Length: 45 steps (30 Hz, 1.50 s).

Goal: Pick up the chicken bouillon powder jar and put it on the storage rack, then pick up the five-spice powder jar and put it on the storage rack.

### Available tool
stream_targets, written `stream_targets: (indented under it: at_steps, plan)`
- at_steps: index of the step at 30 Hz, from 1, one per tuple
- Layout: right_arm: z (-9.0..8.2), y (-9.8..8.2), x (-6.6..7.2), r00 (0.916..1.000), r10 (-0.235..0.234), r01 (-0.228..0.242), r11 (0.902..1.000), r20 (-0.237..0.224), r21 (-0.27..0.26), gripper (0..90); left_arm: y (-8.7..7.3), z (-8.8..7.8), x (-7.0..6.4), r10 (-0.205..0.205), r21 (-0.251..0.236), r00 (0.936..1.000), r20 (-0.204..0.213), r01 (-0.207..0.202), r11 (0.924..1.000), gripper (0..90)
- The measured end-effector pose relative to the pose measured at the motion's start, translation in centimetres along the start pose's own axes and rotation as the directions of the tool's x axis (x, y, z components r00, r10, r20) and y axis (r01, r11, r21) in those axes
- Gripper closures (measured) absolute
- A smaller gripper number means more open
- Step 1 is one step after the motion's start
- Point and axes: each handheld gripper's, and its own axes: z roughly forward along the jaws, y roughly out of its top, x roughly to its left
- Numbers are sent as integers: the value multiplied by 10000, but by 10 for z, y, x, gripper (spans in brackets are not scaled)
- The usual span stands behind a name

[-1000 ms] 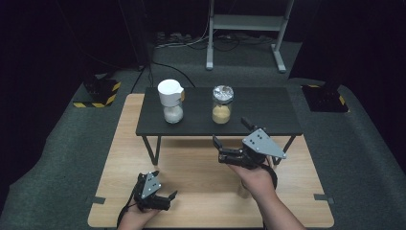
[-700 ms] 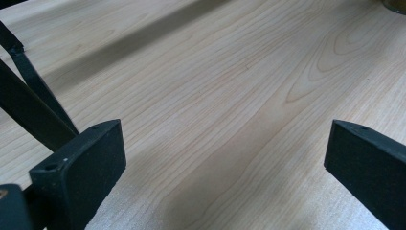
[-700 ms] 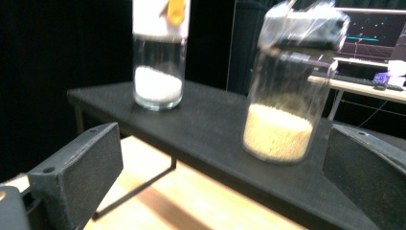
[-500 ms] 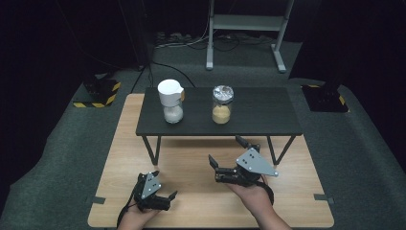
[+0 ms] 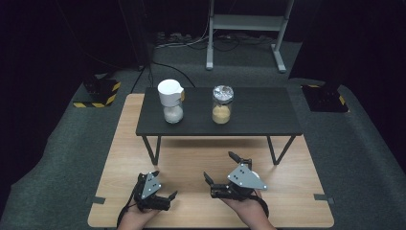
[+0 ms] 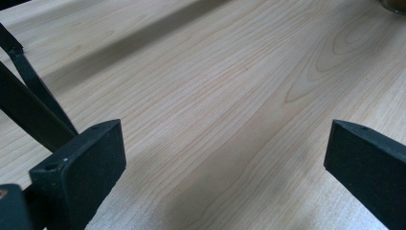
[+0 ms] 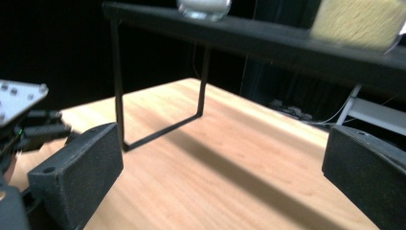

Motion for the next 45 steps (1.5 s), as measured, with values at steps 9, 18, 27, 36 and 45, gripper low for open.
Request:
stream_targets:
  at_steps: [9, 18, 27, 36, 45]
  plan:
    - [3, -27, 12, 9994, -12, 31, 9984, -340, 561, 0, 0, 0, 0, -15, -12, 10000, 20, 15, 10000, 8]
    - [9, -51, 25, 9980, -132, 199, 9939, -625, 1087, 0, 0, 0, 0, -5, -54, 10000, 46, 5, 10000, 9]
    - [17, -80, 37, 9945, -491, 661, 9795, -925, 1905, 0, 0, 0, 1, -23, -41, 9999, 135, 24, 10000, 9]
    - [19, -88, 40, 9937, -651, 844, 9701, -911, 2275, 0, 0, 1, 1, -29, 22, 9999, 113, 29, 10000, 9]
    - [19, -88, 38, 9959, -395, 576, 9709, -816, 2323, 0, 2, 3, 1, 26, 112, 9999, 112, -27, 9999, 9]
